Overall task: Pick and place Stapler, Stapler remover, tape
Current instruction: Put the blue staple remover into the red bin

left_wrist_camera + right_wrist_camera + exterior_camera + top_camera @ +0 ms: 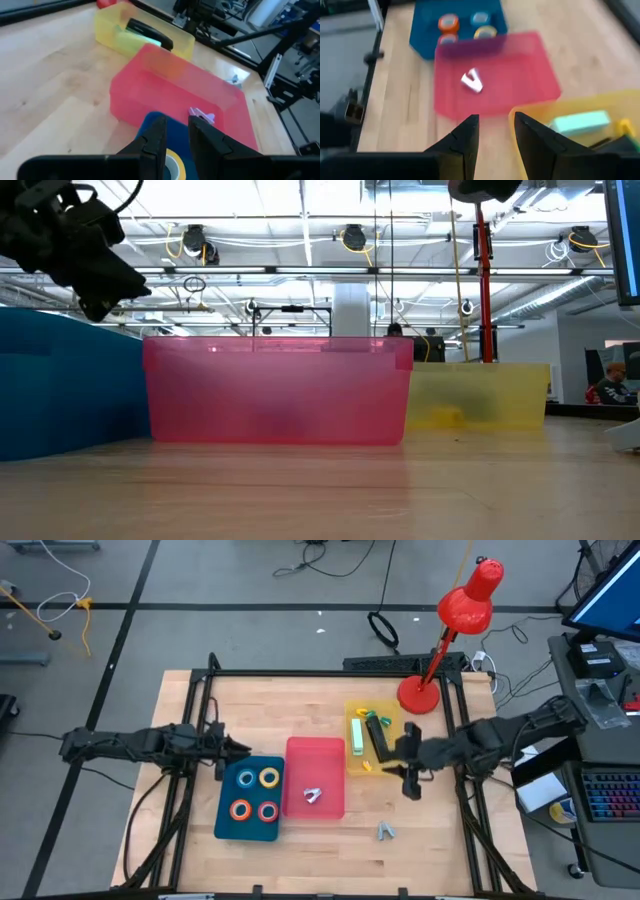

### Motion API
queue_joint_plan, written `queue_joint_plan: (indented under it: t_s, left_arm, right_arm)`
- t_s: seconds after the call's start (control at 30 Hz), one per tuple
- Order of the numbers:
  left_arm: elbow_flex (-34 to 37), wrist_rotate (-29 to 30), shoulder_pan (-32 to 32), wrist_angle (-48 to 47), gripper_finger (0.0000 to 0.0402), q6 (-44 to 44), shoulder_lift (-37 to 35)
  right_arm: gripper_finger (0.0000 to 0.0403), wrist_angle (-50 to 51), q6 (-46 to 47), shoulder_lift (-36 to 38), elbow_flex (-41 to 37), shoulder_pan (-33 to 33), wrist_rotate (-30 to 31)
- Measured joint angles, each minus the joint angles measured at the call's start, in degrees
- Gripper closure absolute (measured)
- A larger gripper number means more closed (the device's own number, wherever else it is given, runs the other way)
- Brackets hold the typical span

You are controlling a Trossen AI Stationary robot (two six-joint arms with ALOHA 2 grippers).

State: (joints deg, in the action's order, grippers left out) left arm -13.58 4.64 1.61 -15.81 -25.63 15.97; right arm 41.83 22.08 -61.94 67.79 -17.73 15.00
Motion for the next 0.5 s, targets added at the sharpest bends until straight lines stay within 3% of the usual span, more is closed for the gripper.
queue_joint_plan:
  t_s: [0.3, 0.5]
  left_arm:
    - [0.0, -0.3, 0.4, -2.4, 0.0321, 2.6, -4.2]
    - [0.0, -0.2, 0.4, -3.7, 0.0321, 1.9, -4.4]
  right_arm:
    - [0.0287, 10.7, 4.5, -12.0, 2.4, -7.2, -6.3]
    - [0.0287, 13.2, 2.0, -18.6, 2.4, -9.6, -6.2]
